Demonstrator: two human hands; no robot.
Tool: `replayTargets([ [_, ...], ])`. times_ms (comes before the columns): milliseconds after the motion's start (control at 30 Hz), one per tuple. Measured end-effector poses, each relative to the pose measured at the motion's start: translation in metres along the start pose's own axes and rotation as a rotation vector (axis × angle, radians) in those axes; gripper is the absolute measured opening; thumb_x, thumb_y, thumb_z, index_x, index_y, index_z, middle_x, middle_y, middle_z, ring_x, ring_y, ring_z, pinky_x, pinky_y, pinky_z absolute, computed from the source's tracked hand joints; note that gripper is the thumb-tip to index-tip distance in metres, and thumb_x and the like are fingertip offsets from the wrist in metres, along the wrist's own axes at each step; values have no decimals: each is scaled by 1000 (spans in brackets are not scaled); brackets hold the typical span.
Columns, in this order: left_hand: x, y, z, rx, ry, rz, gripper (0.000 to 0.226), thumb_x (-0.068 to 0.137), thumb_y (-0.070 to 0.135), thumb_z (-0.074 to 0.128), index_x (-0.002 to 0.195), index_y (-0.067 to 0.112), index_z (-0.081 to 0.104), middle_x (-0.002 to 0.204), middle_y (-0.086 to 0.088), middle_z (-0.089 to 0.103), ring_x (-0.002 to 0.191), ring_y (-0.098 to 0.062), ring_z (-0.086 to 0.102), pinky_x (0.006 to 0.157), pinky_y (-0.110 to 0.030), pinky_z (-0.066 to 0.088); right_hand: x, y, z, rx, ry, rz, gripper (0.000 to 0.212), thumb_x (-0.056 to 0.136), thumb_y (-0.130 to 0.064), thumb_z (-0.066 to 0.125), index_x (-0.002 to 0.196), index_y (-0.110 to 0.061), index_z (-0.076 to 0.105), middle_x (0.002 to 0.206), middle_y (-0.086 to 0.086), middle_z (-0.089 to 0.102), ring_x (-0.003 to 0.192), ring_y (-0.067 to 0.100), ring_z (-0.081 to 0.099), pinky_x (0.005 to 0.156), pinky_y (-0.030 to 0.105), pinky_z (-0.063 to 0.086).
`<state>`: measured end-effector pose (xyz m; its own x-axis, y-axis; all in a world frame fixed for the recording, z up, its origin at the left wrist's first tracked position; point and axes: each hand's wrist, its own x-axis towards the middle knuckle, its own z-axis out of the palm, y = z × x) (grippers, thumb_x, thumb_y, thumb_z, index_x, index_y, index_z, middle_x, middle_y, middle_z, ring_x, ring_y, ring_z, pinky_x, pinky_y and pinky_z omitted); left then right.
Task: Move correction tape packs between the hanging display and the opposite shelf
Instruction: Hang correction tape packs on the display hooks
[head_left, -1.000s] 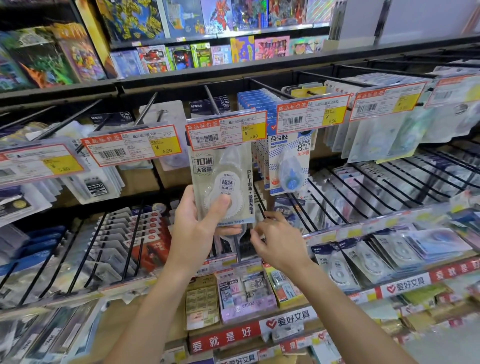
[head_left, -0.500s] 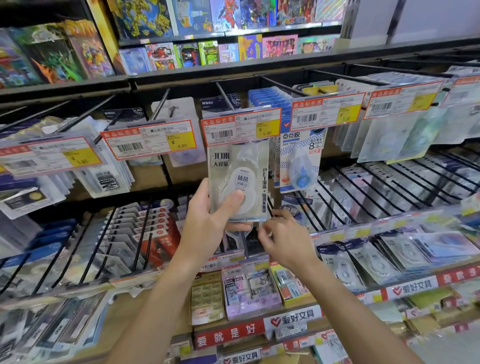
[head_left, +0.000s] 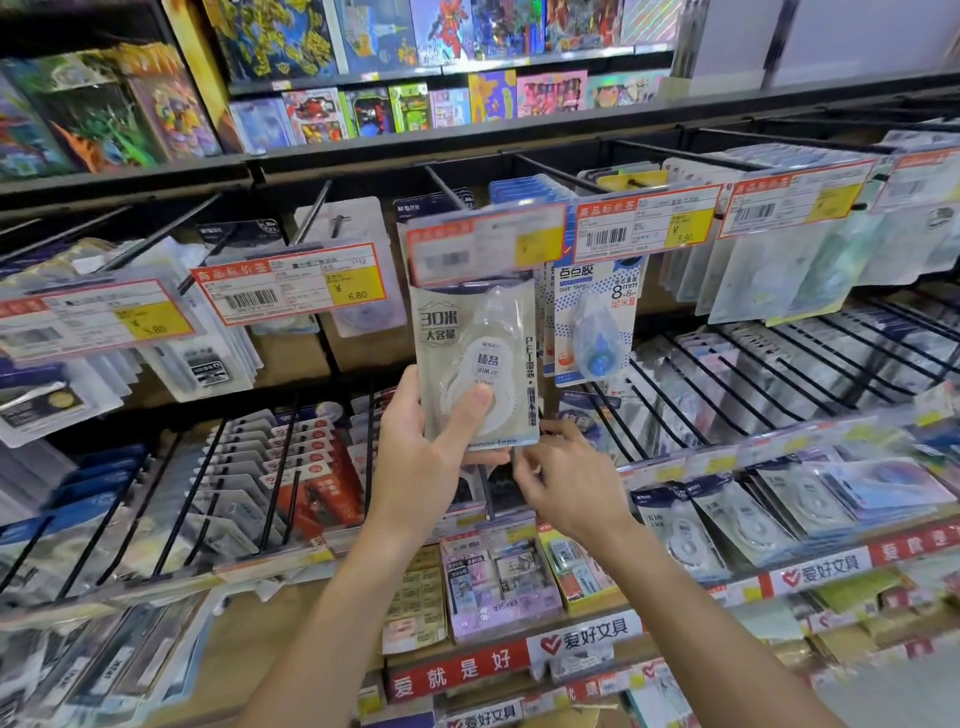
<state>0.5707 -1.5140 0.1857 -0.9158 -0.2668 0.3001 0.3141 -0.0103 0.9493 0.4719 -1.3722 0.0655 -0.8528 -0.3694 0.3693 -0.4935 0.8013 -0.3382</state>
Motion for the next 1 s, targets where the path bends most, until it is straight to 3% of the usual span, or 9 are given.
replayTargets([
  [133, -1, 4, 2, -17, 12, -4, 39, 86, 29, 66, 122, 15, 58, 112, -5, 71, 94, -27, 73, 56, -38, 61, 1, 1, 2, -21, -8, 1, 46, 92, -46, 33, 78, -20, 69, 100, 1, 73, 126, 15, 52, 68, 41, 58],
  [233, 4, 5, 1, -48, 32, -66, 33, 90, 26, 66, 121, 16, 60, 110, -4, 73, 92, -25, 75, 57, -41, 62, 0, 0, 1, -14, 0, -1, 50, 90, -47, 28, 74, -20, 66, 97, 1, 73, 126, 14, 52, 66, 41, 57],
  [333, 13, 3, 0, -63, 47, -98, 25, 96, 18, 64, 121, 15, 61, 111, -6, 72, 95, -23, 74, 57, -37, 62, 0, 0, 0, -5, 0, -6, 42, 92, -42, 35, 71, -18, 63, 91, -1, 73, 127, 14, 51, 65, 40, 55],
  [533, 36, -12, -2, -99, 98, -141, 27, 96, 21, 65, 122, 15, 61, 114, -7, 72, 97, -24, 74, 59, -32, 62, 0, 0, 1, 13, 8, -11, 34, 91, -40, 38, 66, -23, 52, 86, -1, 73, 126, 15, 53, 62, 38, 52],
  [733, 56, -32, -2, -109, 150, -144, 25, 95, 24, 67, 118, 17, 60, 116, -7, 71, 98, -22, 74, 67, -32, 62, 0, 0, 0, -5, 1, -6, 33, 92, -37, 42, 69, -20, 57, 90, 1, 73, 124, 16, 54, 64, 37, 52],
  [1000, 85, -49, 1, -150, 285, -172, 31, 92, 28, 72, 115, 11, 58, 109, -7, 70, 84, -24, 76, 62, -28, 60, -1, -1, -1, -15, -8, -6, 35, 91, -37, 40, 68, -19, 58, 86, 1, 73, 123, 17, 55, 61, 37, 51],
])
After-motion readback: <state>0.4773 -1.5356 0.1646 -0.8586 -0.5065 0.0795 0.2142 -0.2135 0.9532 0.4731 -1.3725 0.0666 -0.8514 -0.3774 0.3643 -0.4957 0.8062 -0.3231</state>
